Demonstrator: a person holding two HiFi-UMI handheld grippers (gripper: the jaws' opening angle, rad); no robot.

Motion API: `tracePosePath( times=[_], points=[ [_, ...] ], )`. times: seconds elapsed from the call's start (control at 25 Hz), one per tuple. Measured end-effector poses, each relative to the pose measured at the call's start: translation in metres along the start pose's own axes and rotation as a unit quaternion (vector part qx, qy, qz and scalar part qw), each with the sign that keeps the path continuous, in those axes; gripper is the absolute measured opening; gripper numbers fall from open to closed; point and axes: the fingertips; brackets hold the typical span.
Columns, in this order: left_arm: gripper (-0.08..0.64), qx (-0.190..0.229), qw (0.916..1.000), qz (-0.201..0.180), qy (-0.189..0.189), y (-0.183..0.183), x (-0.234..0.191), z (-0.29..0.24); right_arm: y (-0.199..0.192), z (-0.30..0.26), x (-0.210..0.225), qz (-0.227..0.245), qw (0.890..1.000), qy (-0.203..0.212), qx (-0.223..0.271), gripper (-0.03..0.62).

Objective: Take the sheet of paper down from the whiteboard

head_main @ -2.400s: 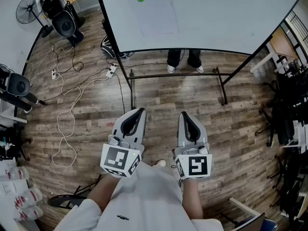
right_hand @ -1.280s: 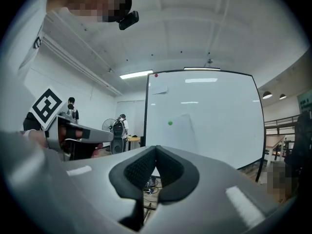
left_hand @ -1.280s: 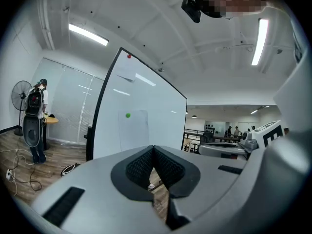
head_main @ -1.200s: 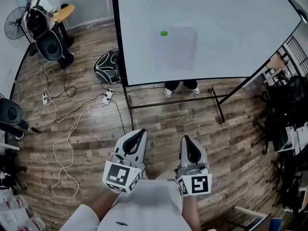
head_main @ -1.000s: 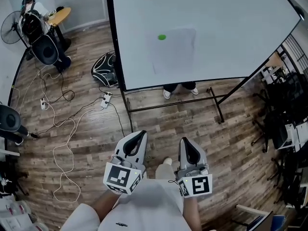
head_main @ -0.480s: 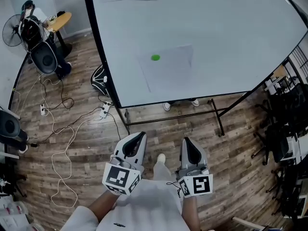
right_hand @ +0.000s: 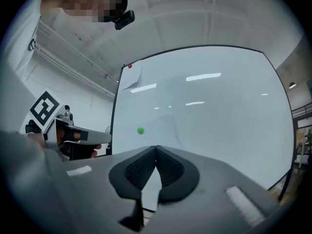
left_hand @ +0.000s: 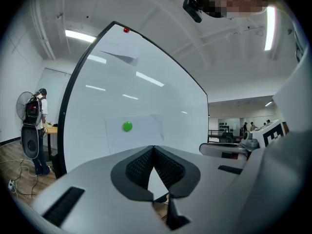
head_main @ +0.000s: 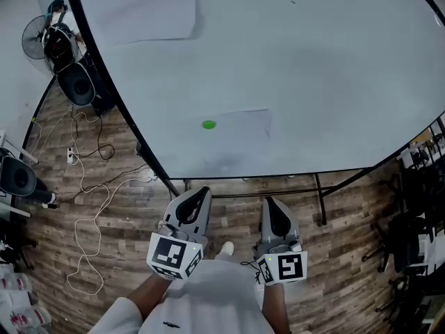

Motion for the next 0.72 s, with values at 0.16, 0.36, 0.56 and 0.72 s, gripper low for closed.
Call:
tracePosePath(
  times=[0.16,0.36,0.56,0.72],
  points=[
    [0.006,0.008,0.9995,0.001,0.030,0.003,-0.003,-0.023,-0.003,-0.021,0.024,0.001,1.000,0.025,0.004,0.011],
    [0.006,0.015,0.9982,0.001,0.058,0.007,-0.012,-0.038,0.000,-0.041,0.039,-0.007,0.999,0.035,0.019,0.011],
    [0.008,0.013,0.9970,0.001,0.076,0.010,-0.018,-0.047,0.008,-0.052,0.036,0.004,0.999,0.049,0.019,0.011],
    [0.008,0.015,0.9967,0.005,0.080,0.012,-0.021,-0.053,0.011,-0.060,0.035,0.013,0.998,0.057,0.013,0.011]
  ],
)
Point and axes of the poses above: the fingertips, and each gripper's own axes: z backward along the fingers, x to its right, y out of its top, and after that the axes turned 2 degrees about z, right-handed
